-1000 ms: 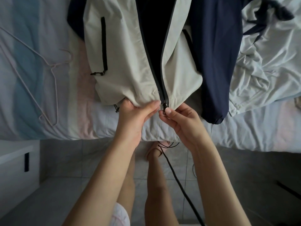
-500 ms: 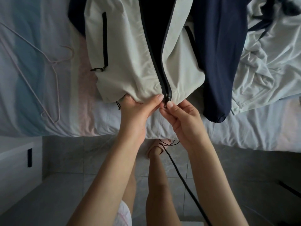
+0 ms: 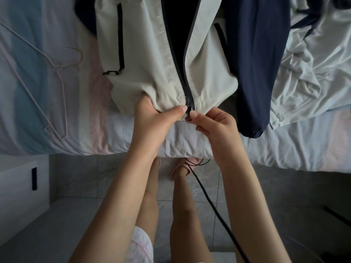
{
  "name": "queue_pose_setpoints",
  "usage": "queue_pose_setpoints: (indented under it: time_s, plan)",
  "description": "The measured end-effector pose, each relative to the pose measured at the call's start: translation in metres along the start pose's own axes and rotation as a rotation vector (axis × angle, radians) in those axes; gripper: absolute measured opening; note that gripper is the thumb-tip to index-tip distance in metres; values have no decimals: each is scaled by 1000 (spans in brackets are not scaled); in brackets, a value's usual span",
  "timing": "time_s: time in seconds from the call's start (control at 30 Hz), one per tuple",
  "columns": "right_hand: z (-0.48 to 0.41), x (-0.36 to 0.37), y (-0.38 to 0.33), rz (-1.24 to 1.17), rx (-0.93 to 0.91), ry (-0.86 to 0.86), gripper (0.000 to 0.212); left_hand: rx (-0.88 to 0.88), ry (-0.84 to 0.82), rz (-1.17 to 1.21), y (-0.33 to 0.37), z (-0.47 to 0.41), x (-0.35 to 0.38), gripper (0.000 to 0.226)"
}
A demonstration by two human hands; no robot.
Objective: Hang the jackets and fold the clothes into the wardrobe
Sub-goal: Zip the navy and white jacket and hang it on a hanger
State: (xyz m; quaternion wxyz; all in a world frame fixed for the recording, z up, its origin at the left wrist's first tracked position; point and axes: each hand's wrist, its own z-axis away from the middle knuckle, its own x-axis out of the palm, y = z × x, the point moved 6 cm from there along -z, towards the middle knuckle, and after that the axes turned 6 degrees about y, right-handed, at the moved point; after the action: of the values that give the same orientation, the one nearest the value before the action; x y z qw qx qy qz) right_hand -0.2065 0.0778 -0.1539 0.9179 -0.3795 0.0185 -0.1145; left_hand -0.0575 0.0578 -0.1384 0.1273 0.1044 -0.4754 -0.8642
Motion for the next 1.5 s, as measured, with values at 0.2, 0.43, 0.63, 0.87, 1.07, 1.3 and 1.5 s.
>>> queue_pose_setpoints:
  time_s: [0.2, 0.43, 0.63, 0.87, 1.07, 1.3, 1.5]
  plan:
    - [-1, 2, -2, -101, -48, 12, 9, -66, 26, 48, 1, -2, 8, 19]
    - [-2, 0, -7, -21, -37, -28, 5, -142, 29, 147, -4, 0, 11, 27]
    - [-1, -2, -17, -2, -68, -29, 2, -86, 24, 124, 6, 0, 14, 19]
    - [0, 2, -15, -142, -74, 14, 4, -85, -14, 83, 10, 2, 16, 16]
    - [-3, 8, -7, -172, -50, 73, 18, -86, 15, 74, 3, 2, 8, 22]
    - [1, 21, 11, -322, 64, 68, 13, -183, 9, 49, -15, 2, -1, 27]
    - [-7, 39, 8, -306, 58, 1, 8, -255, 68, 363, -21, 1, 0, 18]
